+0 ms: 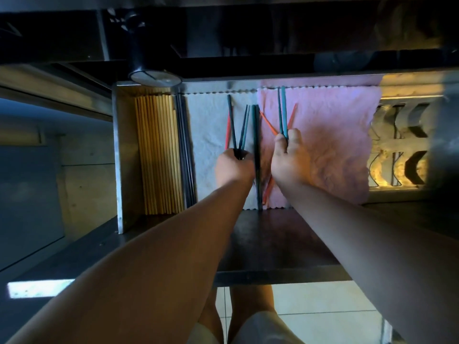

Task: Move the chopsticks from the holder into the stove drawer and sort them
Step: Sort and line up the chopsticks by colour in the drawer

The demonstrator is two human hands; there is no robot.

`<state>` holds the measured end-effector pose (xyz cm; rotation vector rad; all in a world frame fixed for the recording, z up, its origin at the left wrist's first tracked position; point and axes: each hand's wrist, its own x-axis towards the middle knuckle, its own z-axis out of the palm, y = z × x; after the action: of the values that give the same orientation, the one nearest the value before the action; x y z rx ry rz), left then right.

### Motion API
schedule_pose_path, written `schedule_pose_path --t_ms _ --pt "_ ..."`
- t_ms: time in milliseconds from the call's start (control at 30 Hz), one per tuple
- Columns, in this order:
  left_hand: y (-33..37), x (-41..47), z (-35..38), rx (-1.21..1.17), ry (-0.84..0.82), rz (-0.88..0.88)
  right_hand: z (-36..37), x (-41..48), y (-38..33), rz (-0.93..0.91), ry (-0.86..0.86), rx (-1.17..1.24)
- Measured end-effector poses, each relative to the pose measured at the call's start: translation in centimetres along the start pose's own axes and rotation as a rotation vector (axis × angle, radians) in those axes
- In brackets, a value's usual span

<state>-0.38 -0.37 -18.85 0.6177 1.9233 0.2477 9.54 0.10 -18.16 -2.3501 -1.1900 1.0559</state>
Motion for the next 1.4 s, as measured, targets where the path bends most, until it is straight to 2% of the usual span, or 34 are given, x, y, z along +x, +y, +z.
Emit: schedule_pose_path --t_ms 233,367,633,900,967,1133,1200,1400 --pt "0.6 -0.3 2.6 0.019 -0.008 -0.105 -0.9 0.4 1.7 0.104 -0.026 0.129" --pt "0.8 -0.3 2.4 -0.005 -0.026 -0.139 -0.8 0.2 1.9 0.078 -0.115 0.008" --pt "-0.1 -0.1 -0.9 0.091 0.050 -0.004 1.4 0.6 1.5 0.050 -0.112 -0.043" --pt "-1.6 0.9 -3.4 0.181 0.058 0.080 3.6 0.5 0.3 0.038 -0.181 -0.222" --pt "-1.9 1.2 -3.4 0.187 0.075 0.116 3.2 0.6 0.1 0.055 -0.181 -0.180" --pt "-1.7 1.5 -3.2 0.235 0.030 0.097 1.9 0.2 -0.4 0.015 -0.139 -0.197" --pt "-1.2 1.6 -2.9 0.205 0.004 0.061 1.7 0.1 -0.2 0.054 -0.124 -0.135" --pt "0.5 0.1 -1.6 0.142 -0.133 0.044 0.7 -0.7 -0.1 0.267 -0.129 0.343"
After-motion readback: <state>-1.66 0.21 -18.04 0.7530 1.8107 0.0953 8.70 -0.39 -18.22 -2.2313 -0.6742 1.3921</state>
